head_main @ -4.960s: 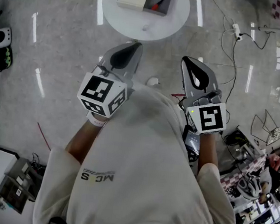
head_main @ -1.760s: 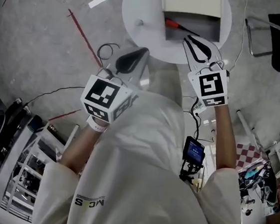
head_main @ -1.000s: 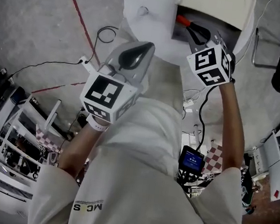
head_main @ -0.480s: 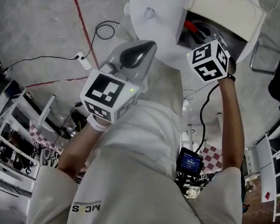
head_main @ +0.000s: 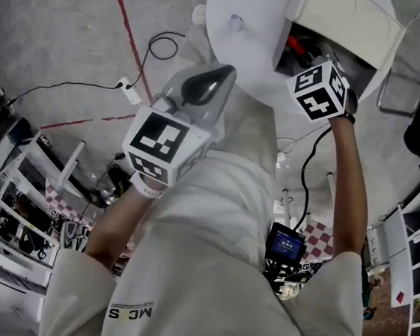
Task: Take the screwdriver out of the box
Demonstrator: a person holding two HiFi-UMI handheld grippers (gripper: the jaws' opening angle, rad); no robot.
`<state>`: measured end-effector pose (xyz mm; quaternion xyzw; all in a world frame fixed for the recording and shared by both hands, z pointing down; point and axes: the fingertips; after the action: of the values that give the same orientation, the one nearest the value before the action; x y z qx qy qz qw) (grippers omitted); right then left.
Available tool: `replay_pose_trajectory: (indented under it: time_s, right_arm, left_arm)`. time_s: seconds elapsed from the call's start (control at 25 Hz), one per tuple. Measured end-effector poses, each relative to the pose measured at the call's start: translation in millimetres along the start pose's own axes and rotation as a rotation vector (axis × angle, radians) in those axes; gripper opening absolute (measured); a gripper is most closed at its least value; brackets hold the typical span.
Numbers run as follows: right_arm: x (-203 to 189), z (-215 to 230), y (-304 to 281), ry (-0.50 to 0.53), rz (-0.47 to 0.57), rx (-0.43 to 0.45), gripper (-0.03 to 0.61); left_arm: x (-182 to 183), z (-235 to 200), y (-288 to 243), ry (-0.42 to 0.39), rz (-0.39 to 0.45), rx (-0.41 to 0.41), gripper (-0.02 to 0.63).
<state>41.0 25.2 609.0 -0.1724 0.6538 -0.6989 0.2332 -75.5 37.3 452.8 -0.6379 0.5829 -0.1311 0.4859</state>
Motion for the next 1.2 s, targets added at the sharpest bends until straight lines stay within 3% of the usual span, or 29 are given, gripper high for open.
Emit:
replay_pose_trajectory:
  time_s: [0.72,1.2]
  right_arm:
    - [-10.7,9.3,65.1,-0.084,0.091,-0.084,0.092]
    - [-23.8,16.6,124.8,-0.212,0.200,-0.116,0.091]
  left_arm:
    - [20.5,32.2,1.2,-0.099,-0.004,-0.036,0.000]
    - [43.5,54.3,16.4,-0.158,0.021,-0.048,0.000]
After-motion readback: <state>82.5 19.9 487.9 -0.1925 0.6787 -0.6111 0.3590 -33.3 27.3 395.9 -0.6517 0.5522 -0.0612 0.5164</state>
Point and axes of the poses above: the fingertips, and each gripper's own axes: y backward along the fingers, z to its right, x out of its top, and after that the axes turned 13 degrees about -z, right-handed
